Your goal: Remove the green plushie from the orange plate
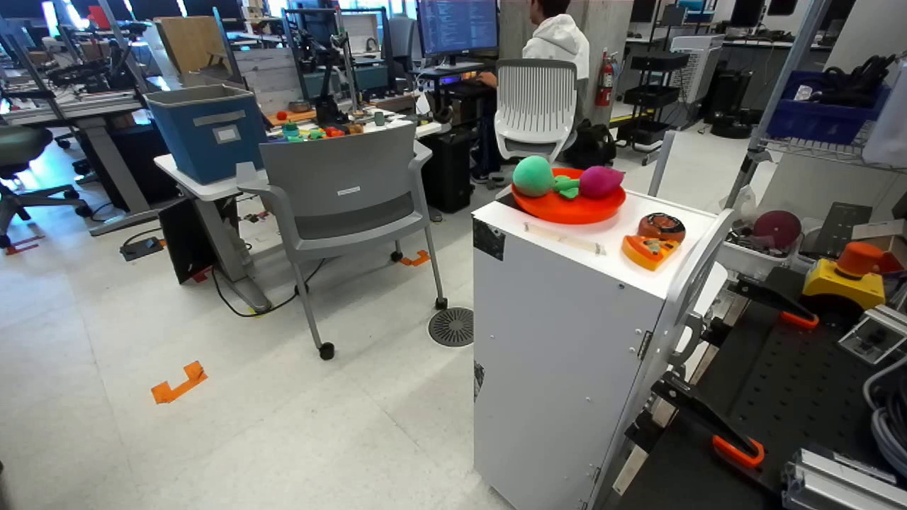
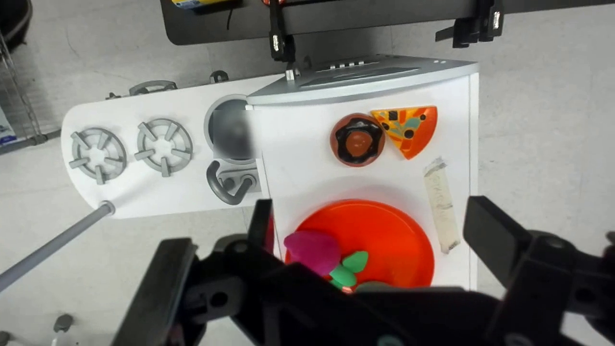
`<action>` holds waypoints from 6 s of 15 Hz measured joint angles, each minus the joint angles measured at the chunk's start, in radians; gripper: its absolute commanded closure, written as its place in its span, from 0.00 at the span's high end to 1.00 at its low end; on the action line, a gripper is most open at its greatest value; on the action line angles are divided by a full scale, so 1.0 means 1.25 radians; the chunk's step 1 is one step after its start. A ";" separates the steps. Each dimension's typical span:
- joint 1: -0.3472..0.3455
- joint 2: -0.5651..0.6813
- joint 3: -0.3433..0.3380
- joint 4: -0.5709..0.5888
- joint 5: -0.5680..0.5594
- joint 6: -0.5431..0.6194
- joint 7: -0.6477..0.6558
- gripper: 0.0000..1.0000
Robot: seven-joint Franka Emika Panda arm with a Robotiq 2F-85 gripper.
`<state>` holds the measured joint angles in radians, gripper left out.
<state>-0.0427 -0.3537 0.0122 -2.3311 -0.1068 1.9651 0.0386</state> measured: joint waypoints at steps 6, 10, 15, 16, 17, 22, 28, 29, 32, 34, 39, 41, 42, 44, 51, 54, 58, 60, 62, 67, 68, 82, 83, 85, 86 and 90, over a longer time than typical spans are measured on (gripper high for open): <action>0.007 0.006 0.001 0.005 0.008 0.000 0.079 1.00; 0.004 0.014 0.009 0.011 0.006 0.001 0.222 1.00; -0.001 0.018 0.015 0.016 0.006 0.001 0.312 1.00; -0.003 0.018 0.015 0.016 0.006 0.001 0.322 1.00; -0.006 0.018 0.015 0.016 0.006 0.001 0.330 1.00; -0.016 0.018 0.015 0.016 0.006 0.001 0.344 1.00; -0.039 0.018 -0.005 0.024 0.016 0.000 0.344 1.00; -0.045 0.018 -0.011 0.028 0.019 -0.001 0.343 1.00; -0.060 0.026 -0.029 0.044 0.037 -0.003 0.343 1.00; -0.066 0.035 -0.034 0.055 0.050 -0.003 0.343 1.00; -0.054 0.039 -0.031 0.063 0.091 -0.003 0.316 1.00; -0.044 0.028 -0.028 0.063 0.103 -0.003 0.295 1.00; -0.039 0.020 -0.025 0.062 0.105 -0.003 0.286 1.00; -0.036 -0.002 -0.016 0.056 0.104 -0.002 0.280 1.00; -0.031 -0.055 0.015 0.021 0.059 -0.002 0.287 1.00; -0.027 -0.066 0.015 0.012 0.060 -0.002 0.276 1.00; -0.027 -0.066 0.016 0.011 0.060 -0.002 0.279 1.00; -0.028 -0.064 0.024 0.008 0.059 0.020 0.326 1.00; -0.032 -0.054 0.034 0.012 0.059 0.035 0.384 1.00; -0.052 0.016 0.037 0.066 0.059 0.038 0.459 1.00; -0.055 0.034 0.034 0.080 0.059 0.037 0.461 1.00; -0.060 0.317 -0.023 0.352 0.042 -0.115 0.456 1.00; -0.060 0.336 -0.027 0.373 0.042 -0.123 0.456 1.00; -0.059 0.370 -0.035 0.414 0.042 -0.141 0.457 1.00; -0.058 0.383 -0.039 0.429 0.043 -0.143 0.458 1.00; -0.049 0.396 -0.047 0.457 0.045 -0.115 0.477 1.00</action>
<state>-0.1037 0.1417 -0.0470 -1.7604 -0.0508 1.8210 0.6351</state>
